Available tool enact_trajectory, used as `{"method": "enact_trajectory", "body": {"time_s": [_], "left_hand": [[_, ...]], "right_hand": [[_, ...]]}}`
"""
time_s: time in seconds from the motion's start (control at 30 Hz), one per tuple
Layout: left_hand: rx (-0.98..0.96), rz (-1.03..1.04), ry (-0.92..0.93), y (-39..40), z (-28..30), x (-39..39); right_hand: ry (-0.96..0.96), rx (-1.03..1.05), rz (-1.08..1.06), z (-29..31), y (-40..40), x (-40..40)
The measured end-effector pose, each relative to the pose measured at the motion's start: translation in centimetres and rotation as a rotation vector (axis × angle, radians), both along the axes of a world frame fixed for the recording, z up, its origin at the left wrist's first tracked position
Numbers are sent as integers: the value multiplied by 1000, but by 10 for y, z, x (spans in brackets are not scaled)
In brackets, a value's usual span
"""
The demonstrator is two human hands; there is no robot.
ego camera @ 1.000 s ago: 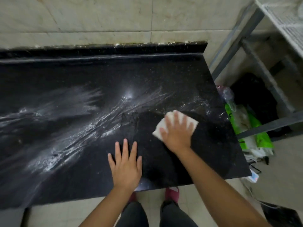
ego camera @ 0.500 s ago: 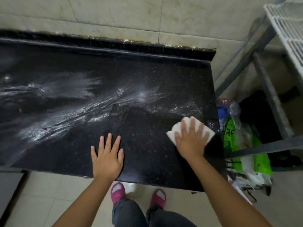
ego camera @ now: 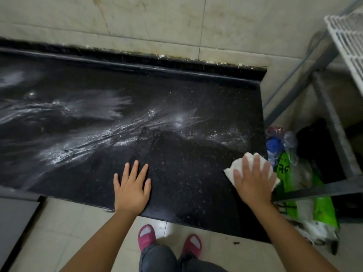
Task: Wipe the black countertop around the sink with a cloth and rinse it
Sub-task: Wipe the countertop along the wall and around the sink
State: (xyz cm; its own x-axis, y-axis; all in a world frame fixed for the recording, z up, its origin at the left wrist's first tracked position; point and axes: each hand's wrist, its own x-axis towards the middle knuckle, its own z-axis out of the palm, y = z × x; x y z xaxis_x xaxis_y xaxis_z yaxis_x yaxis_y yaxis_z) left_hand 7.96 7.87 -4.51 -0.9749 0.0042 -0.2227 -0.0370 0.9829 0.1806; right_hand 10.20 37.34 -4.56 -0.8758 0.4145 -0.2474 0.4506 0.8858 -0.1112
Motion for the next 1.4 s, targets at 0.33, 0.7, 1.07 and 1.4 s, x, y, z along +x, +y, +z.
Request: {"method": "enact_trajectory", "body": {"time_s": [0.33,0.7,1.07,1.4], "left_hand": [[11,-10,12,0,14,-7],[0,-73,-36,51,6,-53],[-13,-59,-66,55,5,-52],[17,-29,-29,54,2,-54]], "right_hand": [[218,35,613,-21,-62,67],[-28,35,-16,3,20,-96],[95,-4,584,-13,-8,24],[-29,10,133,-1,14,-130]]}}
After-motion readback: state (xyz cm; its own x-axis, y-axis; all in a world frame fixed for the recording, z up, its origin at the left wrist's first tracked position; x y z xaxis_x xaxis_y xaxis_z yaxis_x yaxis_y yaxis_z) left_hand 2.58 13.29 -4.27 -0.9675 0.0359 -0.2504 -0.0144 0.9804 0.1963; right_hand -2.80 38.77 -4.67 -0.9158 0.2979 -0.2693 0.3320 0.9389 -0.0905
